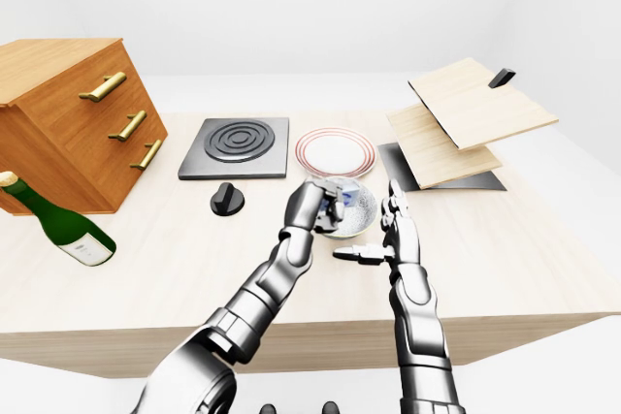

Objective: Pick up the cream cheese and put it in the bowl.

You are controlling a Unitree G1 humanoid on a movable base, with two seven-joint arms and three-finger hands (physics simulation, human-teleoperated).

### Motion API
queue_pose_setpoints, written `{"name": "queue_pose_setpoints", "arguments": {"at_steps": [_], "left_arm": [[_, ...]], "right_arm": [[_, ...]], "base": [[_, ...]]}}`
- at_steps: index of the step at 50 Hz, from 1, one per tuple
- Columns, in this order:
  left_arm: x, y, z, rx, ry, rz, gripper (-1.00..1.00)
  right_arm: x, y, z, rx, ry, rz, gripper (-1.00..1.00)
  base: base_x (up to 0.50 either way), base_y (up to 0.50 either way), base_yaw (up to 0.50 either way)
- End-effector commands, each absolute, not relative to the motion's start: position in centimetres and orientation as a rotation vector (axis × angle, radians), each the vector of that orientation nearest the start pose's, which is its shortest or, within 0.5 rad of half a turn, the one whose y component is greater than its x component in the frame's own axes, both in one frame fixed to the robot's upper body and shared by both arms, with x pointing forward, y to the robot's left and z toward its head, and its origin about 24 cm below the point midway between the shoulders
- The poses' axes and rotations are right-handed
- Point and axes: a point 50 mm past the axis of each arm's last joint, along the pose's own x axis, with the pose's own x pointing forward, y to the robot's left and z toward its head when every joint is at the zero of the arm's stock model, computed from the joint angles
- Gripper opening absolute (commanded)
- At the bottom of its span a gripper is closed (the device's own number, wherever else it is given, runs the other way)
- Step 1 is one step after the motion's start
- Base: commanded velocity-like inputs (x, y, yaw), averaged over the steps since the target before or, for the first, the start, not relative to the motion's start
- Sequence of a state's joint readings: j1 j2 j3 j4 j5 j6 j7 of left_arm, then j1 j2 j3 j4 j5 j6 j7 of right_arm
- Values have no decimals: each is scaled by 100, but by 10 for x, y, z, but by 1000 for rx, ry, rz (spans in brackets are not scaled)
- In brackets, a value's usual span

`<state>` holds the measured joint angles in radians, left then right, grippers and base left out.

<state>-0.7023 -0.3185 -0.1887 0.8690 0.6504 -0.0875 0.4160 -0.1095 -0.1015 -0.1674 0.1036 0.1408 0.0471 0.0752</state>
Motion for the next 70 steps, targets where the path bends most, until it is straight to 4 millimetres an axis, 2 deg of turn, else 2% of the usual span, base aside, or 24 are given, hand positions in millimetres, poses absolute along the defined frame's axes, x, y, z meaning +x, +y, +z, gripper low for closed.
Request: {"name": "queue_pose_setpoints", "arguments": {"at_steps": [1, 9, 38, 46, 68, 69, 70], "left_arm": [[329, -41, 76, 618, -202, -172, -100], [337, -43, 81, 624, -180, -159, -100], [344, -50, 93, 638, -186, -175, -100], [347, -52, 102, 640, -205, -172, -100], [351, -48, 101, 670, -188, -170, -100], [352, -47, 102, 660, -183, -166, -67], [353, -47, 103, 653, -182, -160, 100]], "right_arm": [[272, -201, 43, 71, 27, -68, 100], [271, -201, 42, 73, 26, -65, 100], [274, -201, 36, 80, 38, -61, 100], [273, -202, 36, 83, 38, -63, 100], [274, -201, 32, 85, 43, -61, 100], [275, -201, 32, 85, 44, -61, 100], [275, -201, 32, 84, 45, -60, 100]], "base": [[0, 0, 0], [0, 0, 0], [0, 0, 0], [0, 0, 0], [0, 0, 0], [0, 0, 0], [0, 0, 0]]}}
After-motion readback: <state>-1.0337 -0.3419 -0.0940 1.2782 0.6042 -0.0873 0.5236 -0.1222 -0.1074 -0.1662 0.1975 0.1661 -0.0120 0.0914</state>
